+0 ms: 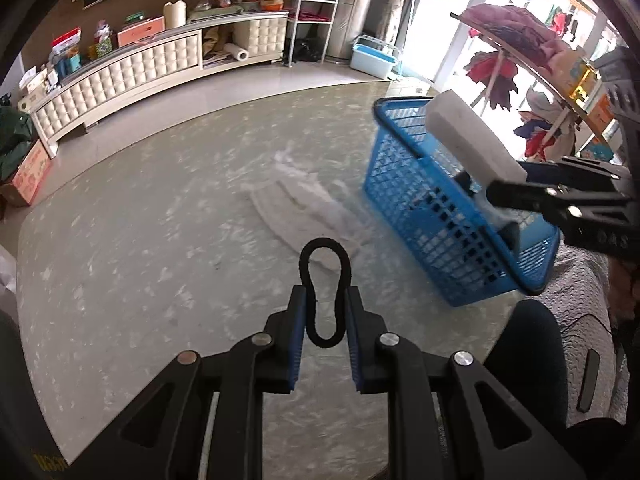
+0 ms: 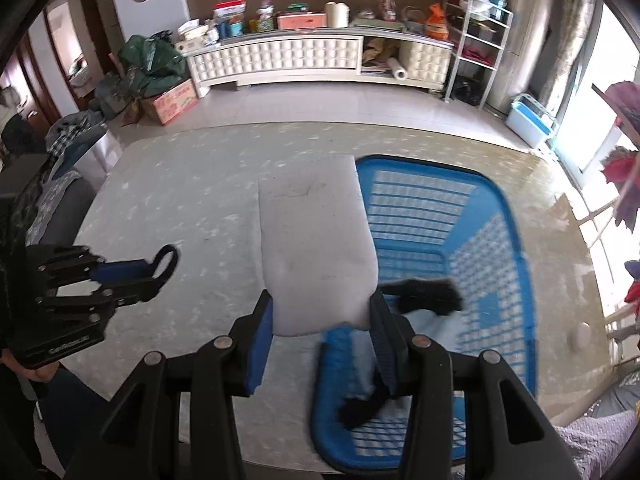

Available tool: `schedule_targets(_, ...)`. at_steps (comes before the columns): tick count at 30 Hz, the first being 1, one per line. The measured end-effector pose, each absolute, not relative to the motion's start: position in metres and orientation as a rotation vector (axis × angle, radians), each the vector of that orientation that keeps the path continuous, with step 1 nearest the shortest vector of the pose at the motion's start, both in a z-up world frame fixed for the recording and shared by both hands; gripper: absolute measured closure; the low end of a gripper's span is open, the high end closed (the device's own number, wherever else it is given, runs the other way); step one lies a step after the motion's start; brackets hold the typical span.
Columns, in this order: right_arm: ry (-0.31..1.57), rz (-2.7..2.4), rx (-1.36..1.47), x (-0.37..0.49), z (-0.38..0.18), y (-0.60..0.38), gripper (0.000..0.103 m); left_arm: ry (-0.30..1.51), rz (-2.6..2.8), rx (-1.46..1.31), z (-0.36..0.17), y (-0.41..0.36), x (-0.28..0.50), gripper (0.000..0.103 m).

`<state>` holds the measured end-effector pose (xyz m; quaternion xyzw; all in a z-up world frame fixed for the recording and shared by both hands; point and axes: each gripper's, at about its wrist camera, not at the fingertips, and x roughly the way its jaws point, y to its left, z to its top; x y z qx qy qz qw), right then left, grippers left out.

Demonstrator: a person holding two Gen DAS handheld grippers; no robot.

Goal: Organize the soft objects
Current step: 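Carry the white foam pad into the basket with the right gripper while the left gripper holds the ring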

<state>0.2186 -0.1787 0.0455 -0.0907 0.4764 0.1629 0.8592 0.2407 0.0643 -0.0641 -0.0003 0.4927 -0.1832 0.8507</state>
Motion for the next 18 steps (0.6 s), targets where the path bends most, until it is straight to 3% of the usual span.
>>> schedule_targets(18,1.117,0.205,-0.118,0.271,0.002,-0.234,0.057,1.073,-0.403,0.050,-0.071,0.024,0.248,0.086)
